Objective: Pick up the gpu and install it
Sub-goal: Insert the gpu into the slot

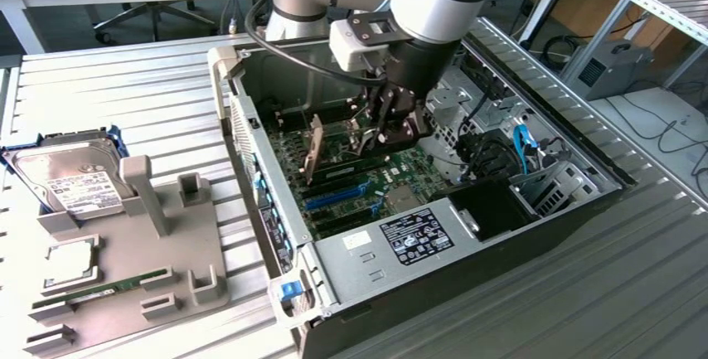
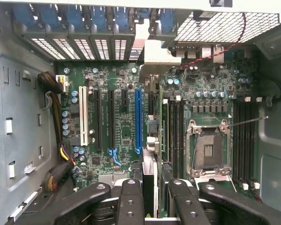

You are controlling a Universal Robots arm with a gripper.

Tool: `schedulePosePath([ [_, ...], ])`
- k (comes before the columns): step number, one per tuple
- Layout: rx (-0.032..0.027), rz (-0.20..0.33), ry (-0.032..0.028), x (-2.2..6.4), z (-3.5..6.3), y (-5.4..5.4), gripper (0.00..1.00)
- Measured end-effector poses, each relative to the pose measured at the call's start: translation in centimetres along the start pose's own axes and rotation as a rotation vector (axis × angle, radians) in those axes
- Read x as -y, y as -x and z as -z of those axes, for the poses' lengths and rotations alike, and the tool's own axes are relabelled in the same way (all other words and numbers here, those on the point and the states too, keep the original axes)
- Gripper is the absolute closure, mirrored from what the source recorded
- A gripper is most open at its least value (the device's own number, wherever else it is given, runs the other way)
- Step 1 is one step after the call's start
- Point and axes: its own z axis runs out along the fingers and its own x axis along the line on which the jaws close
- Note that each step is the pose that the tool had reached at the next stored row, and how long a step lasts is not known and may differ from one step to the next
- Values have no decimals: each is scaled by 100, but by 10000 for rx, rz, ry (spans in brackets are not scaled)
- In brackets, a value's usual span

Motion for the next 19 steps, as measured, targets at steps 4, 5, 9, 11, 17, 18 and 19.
schedulePosePath([
  [4,0,0,0,-1,-3,-12,74],
  [5,0,0,0,-2,-3,-14,74],
  [9,0,1,0,-3,-6,-25,74],
  [11,0,1,0,-3,-7,-31,74],
  [17,0,1,0,-6,-11,-51,74],
  [18,0,1,0,-7,-12,-54,74],
  [19,0,1,0,-7,-13,-56,74],
])
